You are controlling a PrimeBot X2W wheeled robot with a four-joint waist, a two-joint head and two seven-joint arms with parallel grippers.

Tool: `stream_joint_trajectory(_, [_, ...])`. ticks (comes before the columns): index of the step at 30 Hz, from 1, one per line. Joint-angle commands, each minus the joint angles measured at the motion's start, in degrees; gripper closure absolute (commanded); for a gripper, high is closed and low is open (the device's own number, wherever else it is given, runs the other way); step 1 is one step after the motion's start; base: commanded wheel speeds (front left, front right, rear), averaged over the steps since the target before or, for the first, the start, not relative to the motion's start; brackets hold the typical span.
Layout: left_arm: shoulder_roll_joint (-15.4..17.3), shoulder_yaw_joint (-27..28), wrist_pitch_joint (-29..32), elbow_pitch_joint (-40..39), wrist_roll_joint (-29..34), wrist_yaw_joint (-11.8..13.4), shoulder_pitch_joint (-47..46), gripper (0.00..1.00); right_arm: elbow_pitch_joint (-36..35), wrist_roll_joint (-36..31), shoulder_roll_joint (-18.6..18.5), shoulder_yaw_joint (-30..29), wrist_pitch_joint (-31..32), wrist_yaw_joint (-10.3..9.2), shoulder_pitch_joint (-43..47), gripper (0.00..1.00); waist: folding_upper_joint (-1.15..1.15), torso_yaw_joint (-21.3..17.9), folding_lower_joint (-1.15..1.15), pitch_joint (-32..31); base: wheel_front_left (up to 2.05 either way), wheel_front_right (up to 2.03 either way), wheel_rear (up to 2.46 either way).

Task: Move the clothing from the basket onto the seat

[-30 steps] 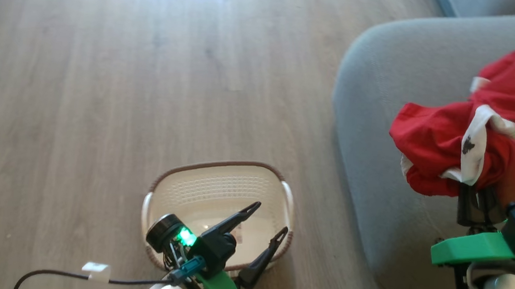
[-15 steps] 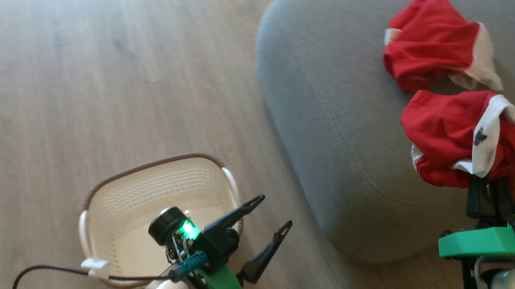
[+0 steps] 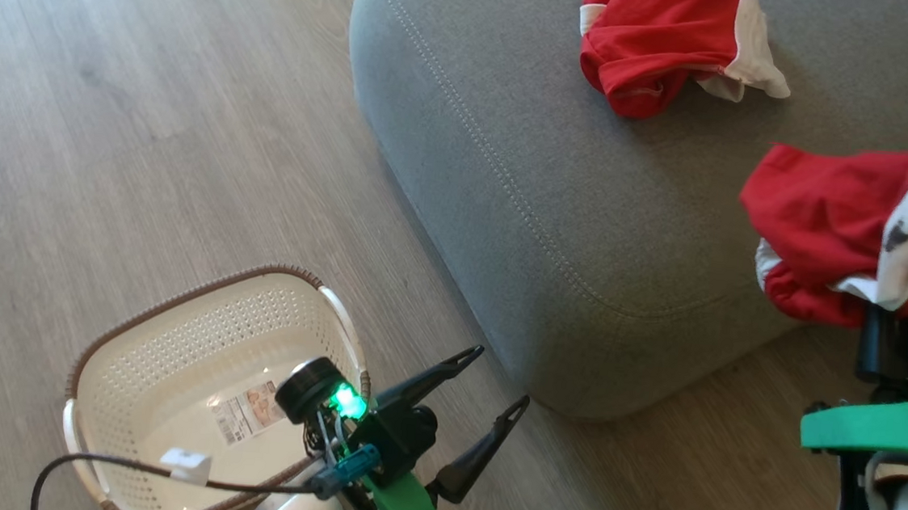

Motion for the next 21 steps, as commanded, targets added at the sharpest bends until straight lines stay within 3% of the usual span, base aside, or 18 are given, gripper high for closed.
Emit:
stream_joint_trajectory(1, [0.56,0.97,-0.29,-1.51,-0.39,-0.05,-2.63,0.0,-2.57,0.73,-0.29,0.57,-0.37,-0.01,-0.76,1.0,0.0,-0.26,0.0,0.4,0.0,0.0,0.0])
stream_joint_trajectory(14, [1.47,-0.67,-0.29,-1.45,-1.09,-0.05,-3.07,0.0,-3.56,1.75,-0.29,-0.28,-0.37,-0.01,-0.28,1.0,0.0,-0.71,0.0,1.54,0.0,0.0,0.0])
stream_joint_trajectory(21, [3.35,-0.87,-0.29,-2.16,-0.45,-0.05,-3.31,0.0,-3.63,0.29,-0.29,-0.26,-0.37,-0.01,-4.28,1.0,0.0,-1.07,0.0,4.66,0.0,0.0,0.0])
